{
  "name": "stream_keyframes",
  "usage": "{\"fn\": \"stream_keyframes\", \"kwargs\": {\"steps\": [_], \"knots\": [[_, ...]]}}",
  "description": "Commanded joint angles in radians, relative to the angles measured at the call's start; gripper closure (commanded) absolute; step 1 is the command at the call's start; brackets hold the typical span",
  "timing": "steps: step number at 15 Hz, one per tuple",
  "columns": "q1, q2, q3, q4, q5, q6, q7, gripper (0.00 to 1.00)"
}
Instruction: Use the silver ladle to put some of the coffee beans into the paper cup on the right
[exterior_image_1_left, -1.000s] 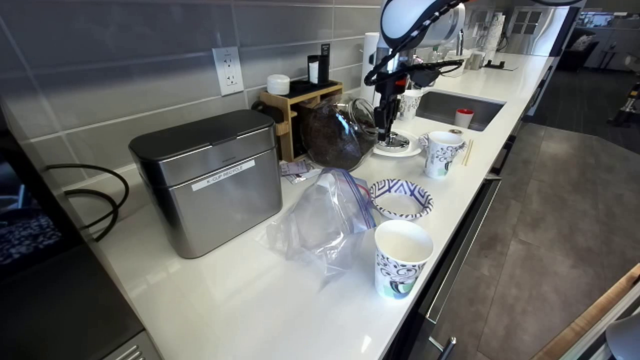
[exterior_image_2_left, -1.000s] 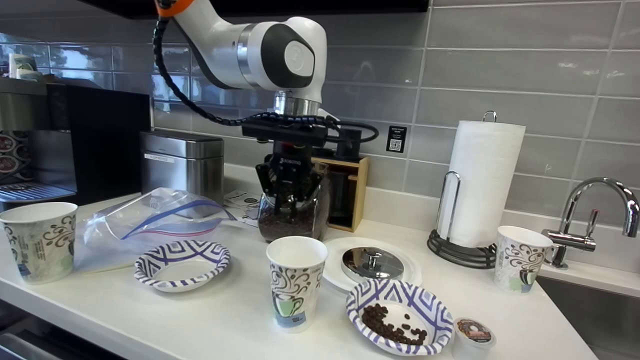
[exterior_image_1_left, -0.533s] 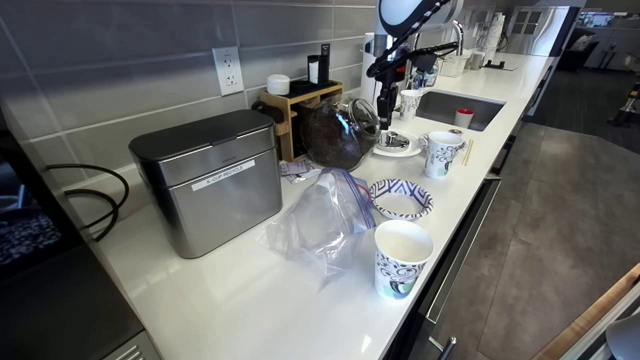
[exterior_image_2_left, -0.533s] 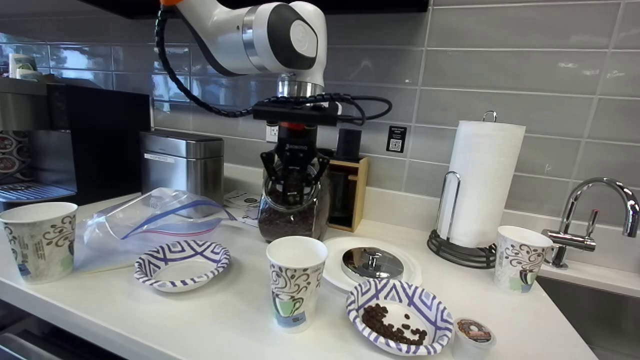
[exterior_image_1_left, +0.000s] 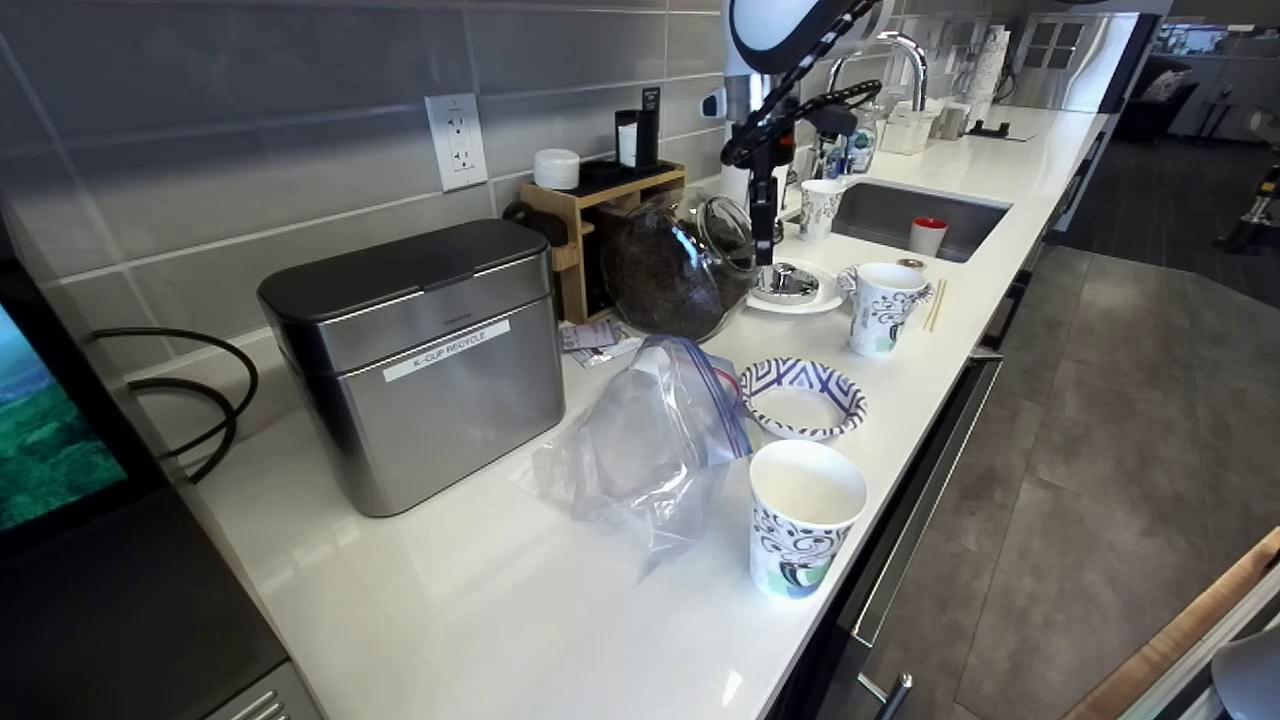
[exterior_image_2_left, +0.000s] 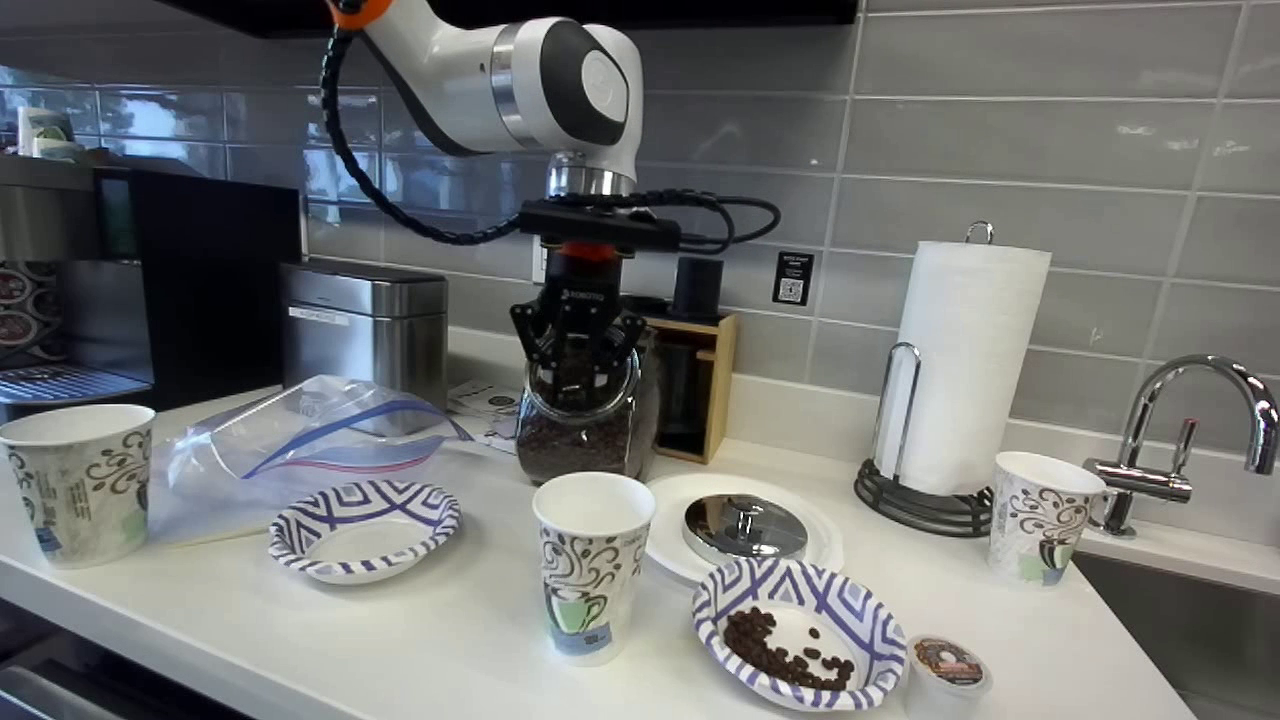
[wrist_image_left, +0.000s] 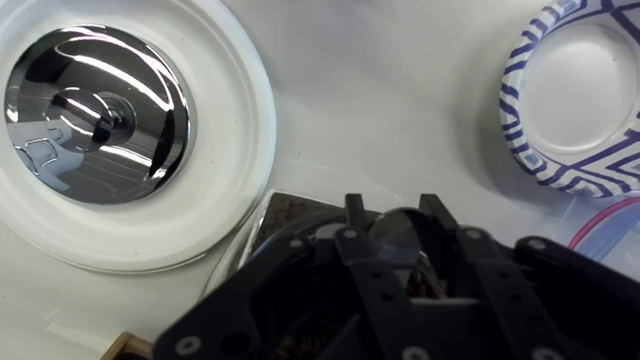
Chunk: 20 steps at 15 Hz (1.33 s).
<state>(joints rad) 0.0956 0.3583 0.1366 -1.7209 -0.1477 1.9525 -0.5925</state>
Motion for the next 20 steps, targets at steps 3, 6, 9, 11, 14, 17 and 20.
{"fn": "stream_keyframes", "kwargs": {"steps": [3, 6, 9, 11, 14, 17, 20], "knots": [[-0.005, 0.033, 0.003, 0.045, -0.012, -0.098, -0.024, 0.92], [-0.016, 0.029, 0.0, 0.049, -0.002, -0.125, -0.023, 0.92], [-0.02, 0.035, 0.0, 0.051, -0.001, -0.135, -0.023, 0.65], [-0.022, 0.037, 0.0, 0.05, 0.0, -0.141, -0.022, 0.45], [-0.023, 0.035, 0.0, 0.044, 0.001, -0.141, -0.024, 0.22], [-0.037, 0.019, 0.001, 0.031, 0.024, -0.146, -0.036, 0.01], [-0.092, -0.007, 0.014, -0.013, 0.144, -0.119, -0.113, 0.0]]}}
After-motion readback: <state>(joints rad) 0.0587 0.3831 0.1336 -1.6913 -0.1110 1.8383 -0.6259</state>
